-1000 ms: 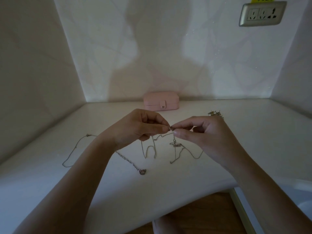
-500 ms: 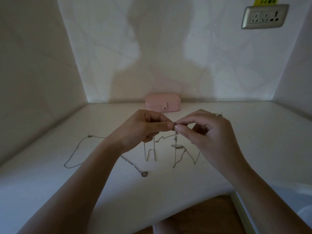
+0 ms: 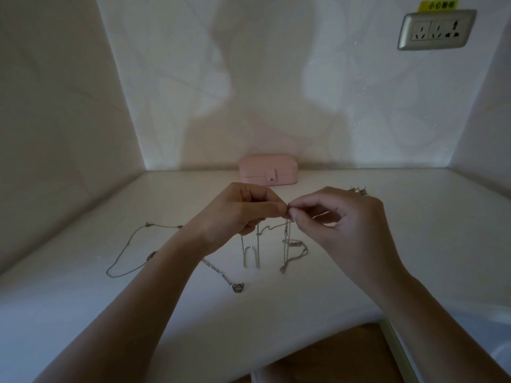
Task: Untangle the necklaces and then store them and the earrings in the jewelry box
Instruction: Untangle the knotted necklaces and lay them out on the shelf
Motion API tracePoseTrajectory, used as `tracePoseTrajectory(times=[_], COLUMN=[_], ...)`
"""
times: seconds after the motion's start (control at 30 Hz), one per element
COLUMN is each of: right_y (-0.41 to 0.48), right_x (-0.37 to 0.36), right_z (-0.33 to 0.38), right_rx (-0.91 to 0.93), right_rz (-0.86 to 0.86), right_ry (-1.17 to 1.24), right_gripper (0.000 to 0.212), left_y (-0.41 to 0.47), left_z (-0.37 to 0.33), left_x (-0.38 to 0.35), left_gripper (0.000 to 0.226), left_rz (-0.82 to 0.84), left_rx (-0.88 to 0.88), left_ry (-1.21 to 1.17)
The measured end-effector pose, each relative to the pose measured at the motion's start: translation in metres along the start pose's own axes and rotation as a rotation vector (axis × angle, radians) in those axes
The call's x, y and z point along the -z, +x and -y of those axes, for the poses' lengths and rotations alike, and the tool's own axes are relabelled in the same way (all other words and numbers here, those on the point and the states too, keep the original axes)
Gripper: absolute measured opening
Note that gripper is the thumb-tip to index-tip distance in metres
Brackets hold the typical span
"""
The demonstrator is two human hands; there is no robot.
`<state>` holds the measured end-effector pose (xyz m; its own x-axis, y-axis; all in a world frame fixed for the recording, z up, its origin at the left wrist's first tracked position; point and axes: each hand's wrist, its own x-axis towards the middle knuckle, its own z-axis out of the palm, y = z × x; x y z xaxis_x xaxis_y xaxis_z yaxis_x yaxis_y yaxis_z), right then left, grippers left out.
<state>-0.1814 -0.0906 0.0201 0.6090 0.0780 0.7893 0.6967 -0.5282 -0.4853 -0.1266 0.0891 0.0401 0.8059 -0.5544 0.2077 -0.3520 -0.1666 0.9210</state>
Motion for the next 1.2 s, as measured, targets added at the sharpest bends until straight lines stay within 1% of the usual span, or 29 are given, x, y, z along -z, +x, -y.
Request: tracePoseTrajectory(times=[0.1,0.23,0.4,0.5,0.63,0.7,0.8,0.9,1.03,1.2], right_y=[0.002,0.004,0.003,0.003,0.006,0.008,0.008,0.008,0.008,0.008], right_x=[0.002,0.004,-0.003,-0.006,-0.005,-0.003,-0.002,-0.002,-0.001,-0.005], right_z=[0.000,-0.002,-0.004,-0.005,-0.007,-0.007,-0.008,-0.009,-0.010,-0.010], right_rx=[0.002,-0.095,-0.086,-0.083,-0.108,-0.117,-0.133,-0.147,-0.168,-0.173], right_rz=[0.035,0.063,-0.009,-0.046,0.043,0.104,0.165,0.210,0.255,0.286], right_ry=[-0.050,-0.065,-0.143,-0.134,-0.069,-0.077,-0.084,-0.081,-0.058,-0.040], right_gripper=[0.011,0.008,0.008,0.007,0.012,0.016,0.016,0.016,0.018,0.018], left_y=[-0.001,-0.001,0.001,0.001,0.000,0.000,-0.001,0.000,0.000,-0.001], left_z=[0.000,0.000,0.000,-0.001,0.000,0.001,0.001,0.002,0.001,-0.002], left_x=[-0.003,-0.009,-0.012,-0.011,-0.009,-0.009,-0.010,-0.010,-0.011,-0.009], left_gripper=[0.011,0.010,0.011,0.012,0.010,0.011,0.014,0.014,0.004,0.007], left_rz=[-0.029,-0.076,-0.135,-0.147,-0.144,-0.132,-0.110,-0.095,-0.083,-0.065], left_rx=[-0.016,-0.031,-0.054,-0.059,-0.060,-0.055,-0.040,-0.012,0.000,0.060], left_ry=[0.047,0.081,0.124,0.111,0.175,0.219,0.220,0.240,0.229,0.212])
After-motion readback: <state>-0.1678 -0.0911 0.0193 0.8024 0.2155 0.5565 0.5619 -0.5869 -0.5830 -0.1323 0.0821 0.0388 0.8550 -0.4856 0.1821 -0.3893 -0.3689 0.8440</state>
